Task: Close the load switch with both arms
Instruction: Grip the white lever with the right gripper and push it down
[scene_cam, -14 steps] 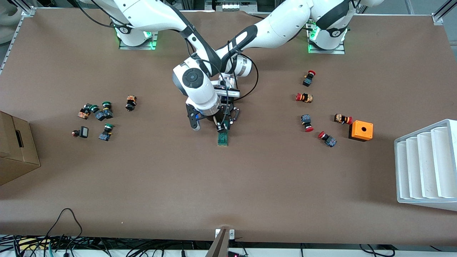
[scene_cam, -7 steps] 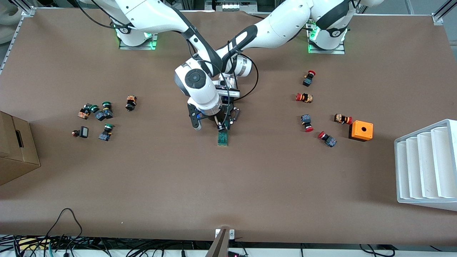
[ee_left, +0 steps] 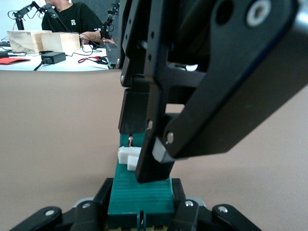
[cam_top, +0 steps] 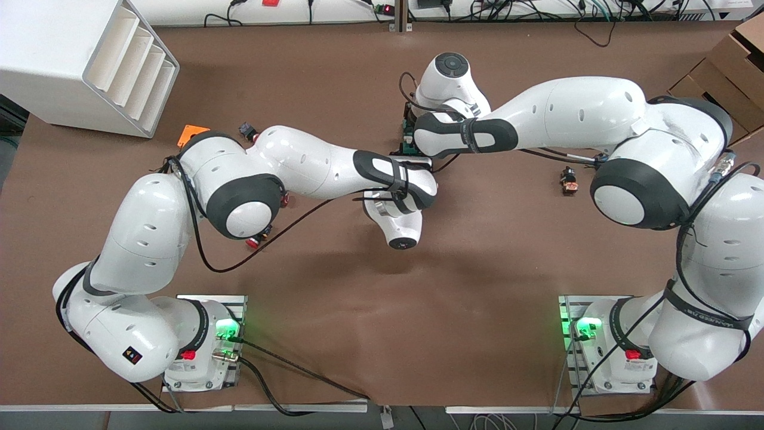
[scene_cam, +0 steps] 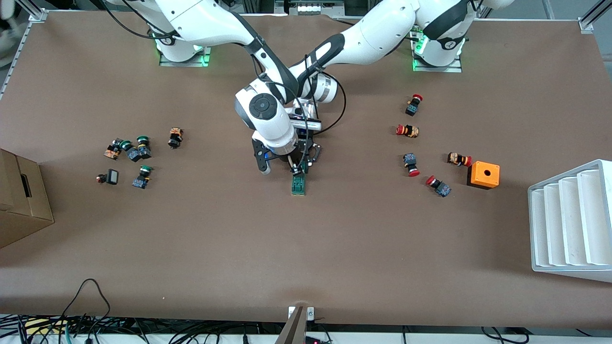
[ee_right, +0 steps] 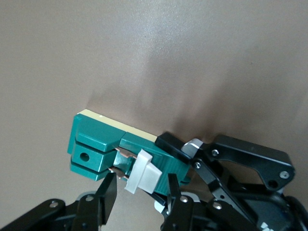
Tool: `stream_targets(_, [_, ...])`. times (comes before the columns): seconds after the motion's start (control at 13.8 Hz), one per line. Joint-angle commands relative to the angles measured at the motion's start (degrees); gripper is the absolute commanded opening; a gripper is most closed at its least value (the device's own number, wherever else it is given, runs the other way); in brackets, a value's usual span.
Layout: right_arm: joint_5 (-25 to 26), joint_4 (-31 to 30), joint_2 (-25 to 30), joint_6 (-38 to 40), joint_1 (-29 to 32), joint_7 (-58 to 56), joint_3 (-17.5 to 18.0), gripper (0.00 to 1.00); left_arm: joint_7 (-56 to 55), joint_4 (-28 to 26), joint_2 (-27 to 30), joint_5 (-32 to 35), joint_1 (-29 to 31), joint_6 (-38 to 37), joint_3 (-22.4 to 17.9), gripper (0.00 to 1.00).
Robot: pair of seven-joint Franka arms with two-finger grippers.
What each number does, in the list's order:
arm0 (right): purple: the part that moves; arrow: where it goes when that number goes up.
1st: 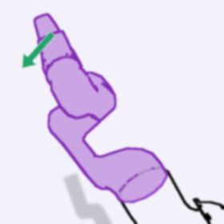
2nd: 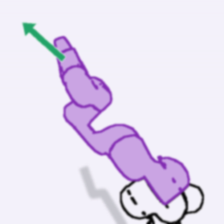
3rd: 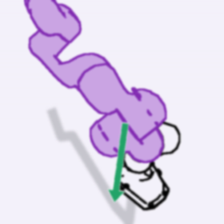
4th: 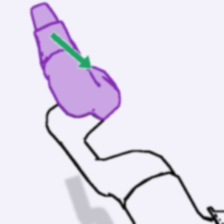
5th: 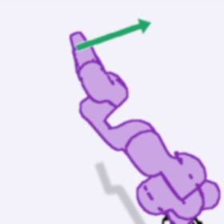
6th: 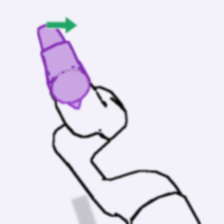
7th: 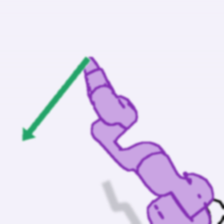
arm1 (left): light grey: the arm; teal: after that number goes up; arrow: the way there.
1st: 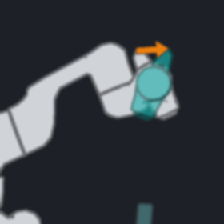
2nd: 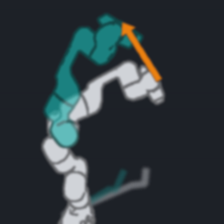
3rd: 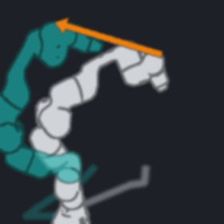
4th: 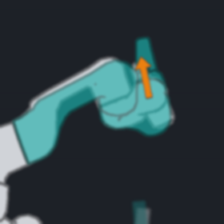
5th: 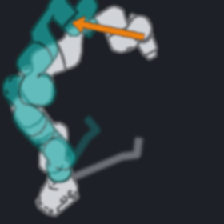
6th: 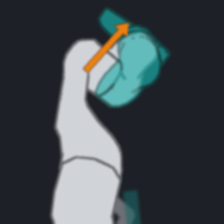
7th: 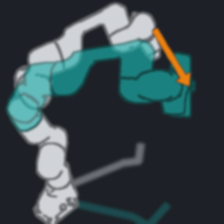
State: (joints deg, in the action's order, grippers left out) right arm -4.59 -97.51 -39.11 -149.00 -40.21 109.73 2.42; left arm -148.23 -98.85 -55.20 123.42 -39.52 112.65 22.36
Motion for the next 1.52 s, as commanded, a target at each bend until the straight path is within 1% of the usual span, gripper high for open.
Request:
stream_targets(0.0, [1.3, -0.4, -0.3, -1.4, -0.6, 1.6, -0.3, 0.49, -1.8, 2.3, -1.8, 1.6, -0.6, 1.1, -0.2, 0.53])
stream_targets(0.22, [1.9, -0.3, -0.9, -2.3, -0.6, 1.7, -0.3, 0.47, -1.8, 2.3, -1.8, 1.6, -0.6, 1.1, -0.2, 0.54])
stream_targets(0.79, [1.9, 0.3, -1.2, -3.0, -0.4, 1.3, -0.4, 0.36, -1.8, 2.3, -1.8, 1.5, -0.6, 1.1, -0.2, 0.54])
stream_targets(1.44, [1.7, 2.0, -0.3, -2.0, 0.1, 0.9, -0.5, 0.36, -1.8, 2.3, -2.1, 1.6, -0.6, 1.0, -0.2, 0.54])
